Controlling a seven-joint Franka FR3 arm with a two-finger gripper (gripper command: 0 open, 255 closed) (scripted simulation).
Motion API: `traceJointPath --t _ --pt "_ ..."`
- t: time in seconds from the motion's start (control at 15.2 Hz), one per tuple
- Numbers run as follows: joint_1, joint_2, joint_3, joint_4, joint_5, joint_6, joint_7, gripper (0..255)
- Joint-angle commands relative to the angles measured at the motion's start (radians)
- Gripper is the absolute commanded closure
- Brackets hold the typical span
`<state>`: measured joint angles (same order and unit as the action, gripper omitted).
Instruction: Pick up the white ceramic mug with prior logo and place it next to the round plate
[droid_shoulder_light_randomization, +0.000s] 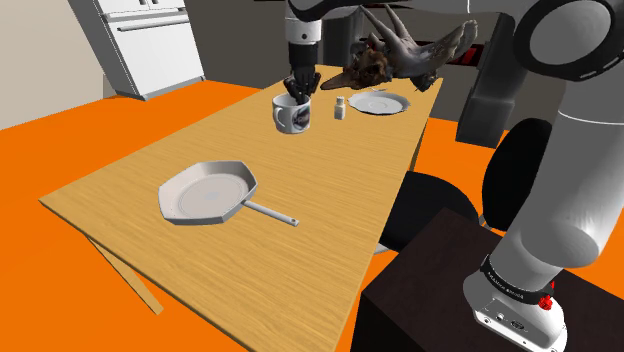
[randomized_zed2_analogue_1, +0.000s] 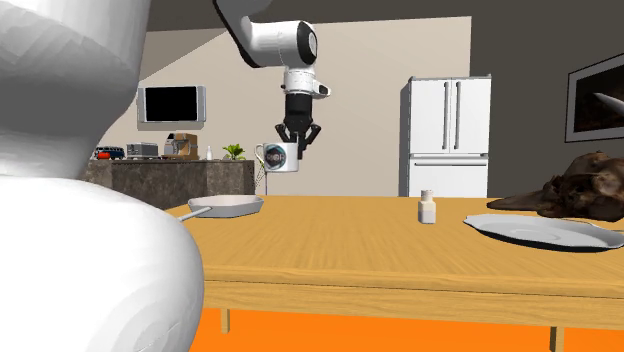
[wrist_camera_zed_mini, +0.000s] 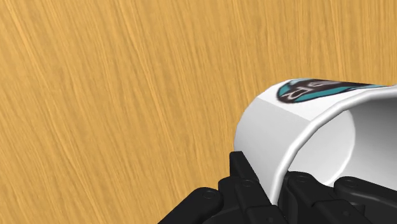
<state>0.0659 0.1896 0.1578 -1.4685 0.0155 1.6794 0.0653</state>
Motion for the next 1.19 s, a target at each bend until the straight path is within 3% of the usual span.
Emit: traceJointPath --t 0.0,0.53,1.12 --pt "-0.027 -0.042 -0.015 -0.050 0.010 0.006 -0.043 255" --pt "-0.129 -0.155 -0.095 -0.189 0.032 0.026 -0.226 255" --pt "-0.235 -0.203 -0.199 -0.245 0.035 0.022 -0.437 255"
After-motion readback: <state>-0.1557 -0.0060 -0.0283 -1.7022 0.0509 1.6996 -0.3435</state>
